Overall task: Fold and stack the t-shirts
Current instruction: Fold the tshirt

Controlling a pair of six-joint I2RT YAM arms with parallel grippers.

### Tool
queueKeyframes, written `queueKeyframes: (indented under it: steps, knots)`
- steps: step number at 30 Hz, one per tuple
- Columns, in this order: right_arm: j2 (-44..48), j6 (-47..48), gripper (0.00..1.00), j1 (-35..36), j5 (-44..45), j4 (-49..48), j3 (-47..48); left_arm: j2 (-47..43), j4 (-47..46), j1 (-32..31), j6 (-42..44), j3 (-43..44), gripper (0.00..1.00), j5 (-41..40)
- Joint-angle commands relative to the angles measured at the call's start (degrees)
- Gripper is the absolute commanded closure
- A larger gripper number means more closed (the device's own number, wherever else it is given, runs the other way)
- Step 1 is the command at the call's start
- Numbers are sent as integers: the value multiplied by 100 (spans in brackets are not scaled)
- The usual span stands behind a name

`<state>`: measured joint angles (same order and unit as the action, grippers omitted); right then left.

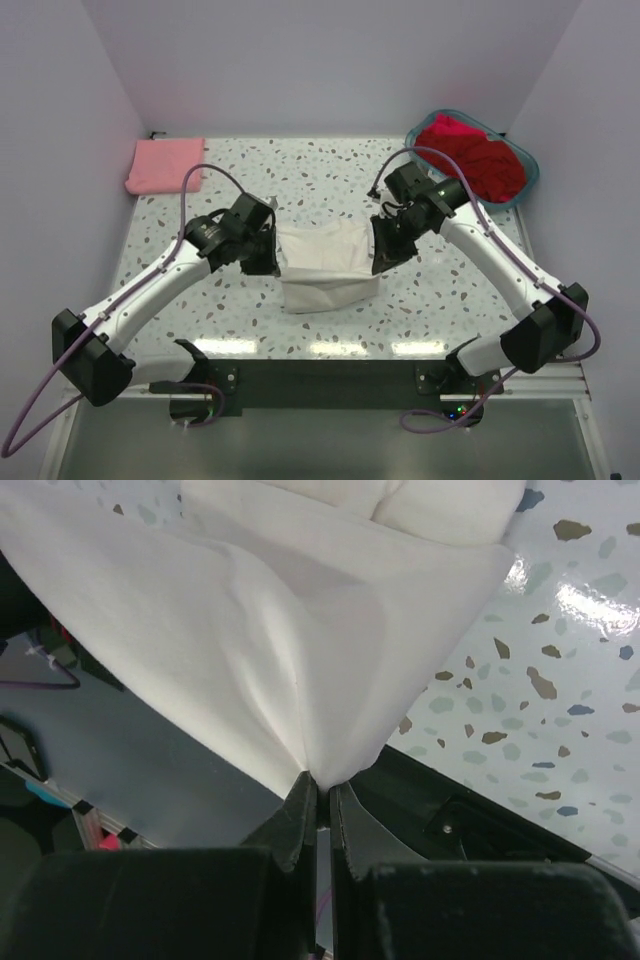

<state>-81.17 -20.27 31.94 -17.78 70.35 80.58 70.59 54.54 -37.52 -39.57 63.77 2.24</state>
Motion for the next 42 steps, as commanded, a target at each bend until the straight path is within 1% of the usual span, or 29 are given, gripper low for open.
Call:
queueKeyframes:
  steps: [1,7,16,21,27,32,34,39,42]
  knots:
    - [-249,418,100,-232,-322,243,501,69,-531,253,292,66,100,162]
    - [-812,691,100,-434,-454,243,1214,306,-918,491,415,101,100,277]
    - [-2016,972,100,-610,-630,190,2374,833,-1472,1061,591,381,100,356]
    - [-2727,1051,100,-698,-674,155,3050,1395,-1701,1282,723,680,100,295]
    - [-3387,1078,100,-909,-841,-152,3394,2116,-2228,1545,749,909,100,215]
    - [-3661,938,100,-1260,-858,-784,3062,2748,-3019,1765,714,945,100,241]
    - [-3670,832,100,-1444,-806,-1206,2710,2968,-3431,1844,705,927,100,250]
    - [-3766,691,100,-1709,-867,-1971,1902,3452,-3968,1959,688,936,100,259]
    - [-3889,665,98,-1779,-868,-2305,1682,3690,-4205,2011,653,883,100,286]
